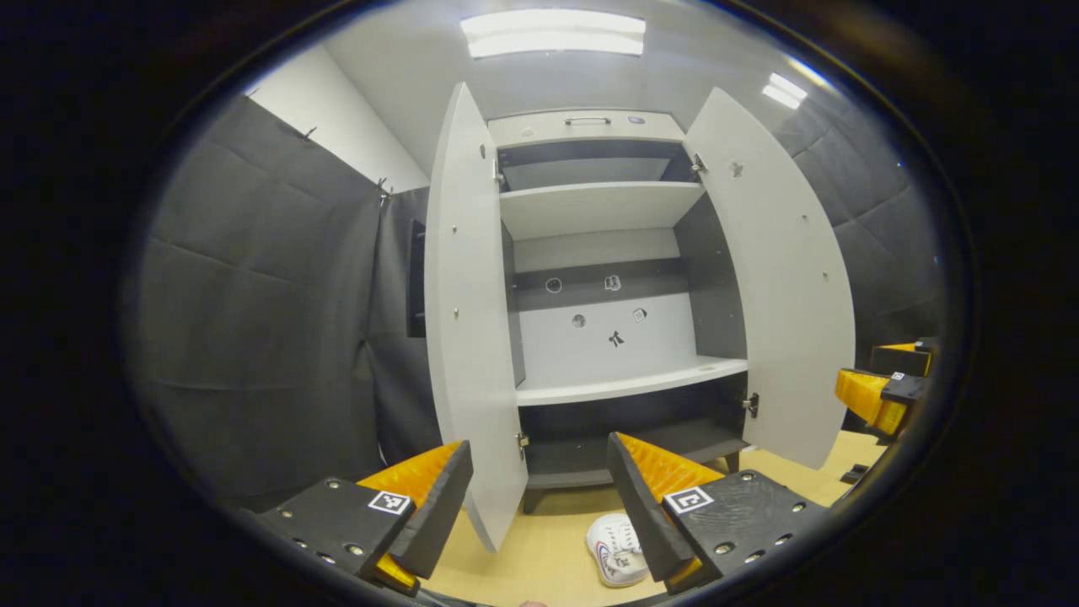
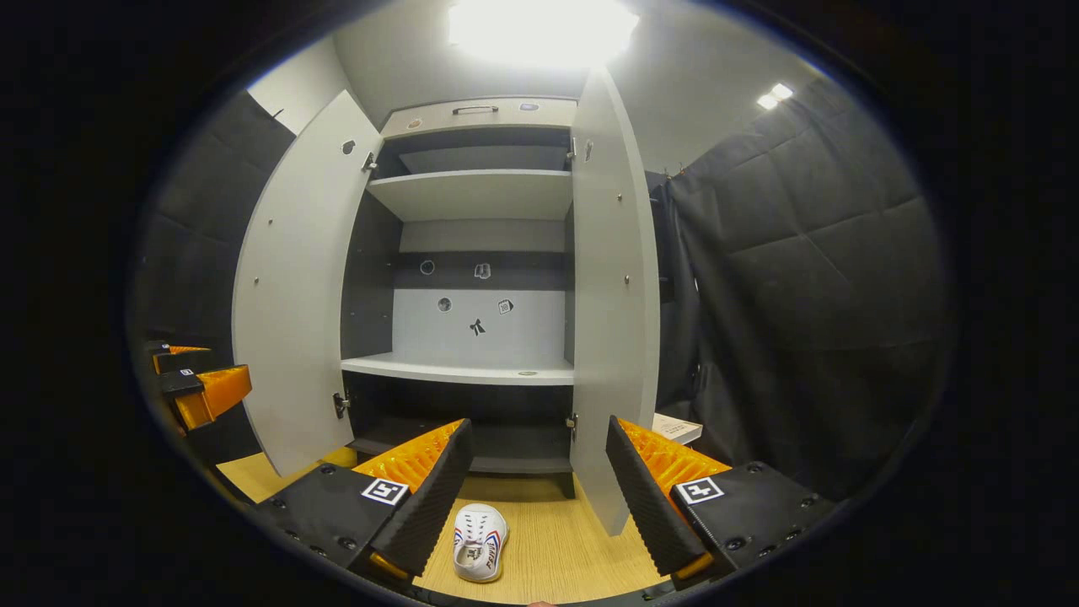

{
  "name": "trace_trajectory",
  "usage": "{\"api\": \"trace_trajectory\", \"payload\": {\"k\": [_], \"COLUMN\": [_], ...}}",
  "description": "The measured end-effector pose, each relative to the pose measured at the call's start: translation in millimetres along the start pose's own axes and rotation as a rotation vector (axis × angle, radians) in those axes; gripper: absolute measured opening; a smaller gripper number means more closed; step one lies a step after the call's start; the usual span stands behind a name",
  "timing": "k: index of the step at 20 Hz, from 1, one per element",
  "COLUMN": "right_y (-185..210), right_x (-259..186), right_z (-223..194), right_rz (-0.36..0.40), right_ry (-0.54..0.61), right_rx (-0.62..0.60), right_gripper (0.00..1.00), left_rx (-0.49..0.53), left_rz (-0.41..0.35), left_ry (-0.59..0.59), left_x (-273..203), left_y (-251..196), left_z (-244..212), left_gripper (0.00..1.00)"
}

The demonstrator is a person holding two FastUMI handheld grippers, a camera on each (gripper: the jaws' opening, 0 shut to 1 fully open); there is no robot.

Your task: Grab one shoe with the right hand and put it into the shoe cabinet, grab the other shoe with the left hand and put it into the shoe cabinet; then close the right door with the right hand and the left door with the left hand.

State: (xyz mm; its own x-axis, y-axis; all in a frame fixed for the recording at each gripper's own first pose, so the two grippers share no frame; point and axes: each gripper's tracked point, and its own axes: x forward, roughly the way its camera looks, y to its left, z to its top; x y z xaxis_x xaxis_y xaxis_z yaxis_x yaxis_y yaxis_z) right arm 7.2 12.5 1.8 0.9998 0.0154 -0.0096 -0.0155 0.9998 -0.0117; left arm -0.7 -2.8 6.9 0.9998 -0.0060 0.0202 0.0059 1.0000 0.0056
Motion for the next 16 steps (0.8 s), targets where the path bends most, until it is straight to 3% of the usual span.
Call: {"api": "trace_trajectory", "payload": {"k": [9, 16], "right_y": [31, 64], "right_x": [37, 74], "right_z": [-6, -56], "right_rz": [0.080, 0.178], "right_ry": [0.036, 0.187], "right_rx": [-0.013, 0.019], "right_gripper": [0.99, 0.99], "left_rx": [0.011, 0.028], "left_rz": [0.010, 0.047], "left_ry": [-0.002, 0.008], "left_x": [1, -6], "left_y": [3, 12], "left_z": [2, -2], "left_gripper": [0.93, 0.92]}}
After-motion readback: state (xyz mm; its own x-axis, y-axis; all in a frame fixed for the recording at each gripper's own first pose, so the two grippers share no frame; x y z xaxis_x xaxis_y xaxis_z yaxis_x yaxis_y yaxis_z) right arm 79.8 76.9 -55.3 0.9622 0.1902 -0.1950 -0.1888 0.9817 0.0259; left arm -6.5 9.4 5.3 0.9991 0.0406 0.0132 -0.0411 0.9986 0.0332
